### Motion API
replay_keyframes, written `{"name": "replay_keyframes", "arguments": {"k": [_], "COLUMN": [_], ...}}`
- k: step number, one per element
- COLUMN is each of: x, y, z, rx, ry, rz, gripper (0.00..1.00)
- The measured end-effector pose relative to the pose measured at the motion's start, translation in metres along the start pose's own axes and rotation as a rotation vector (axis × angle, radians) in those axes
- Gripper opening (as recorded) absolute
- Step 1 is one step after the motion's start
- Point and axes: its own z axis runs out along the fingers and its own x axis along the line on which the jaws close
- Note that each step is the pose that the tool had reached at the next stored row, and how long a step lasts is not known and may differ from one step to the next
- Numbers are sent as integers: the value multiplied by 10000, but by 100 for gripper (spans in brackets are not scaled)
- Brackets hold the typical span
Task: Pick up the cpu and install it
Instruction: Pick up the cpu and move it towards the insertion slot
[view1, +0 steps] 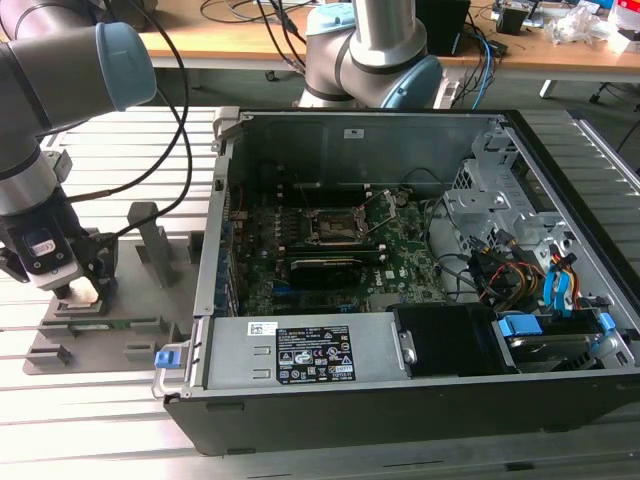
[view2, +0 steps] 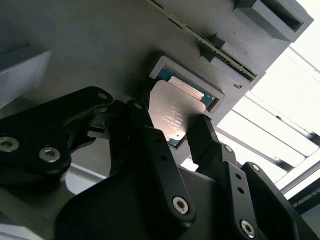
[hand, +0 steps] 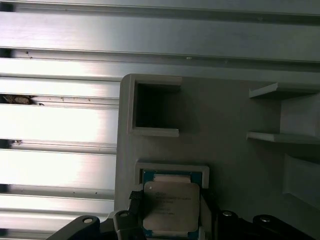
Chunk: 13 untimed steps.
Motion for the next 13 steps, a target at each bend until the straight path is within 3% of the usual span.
{"name": "replay_keyframes", "arguments": {"k": [13], "x": [0], "y": [0], "z": [2], "rx": [0], "ry": [0], "rz": [0], "gripper": [54]}}
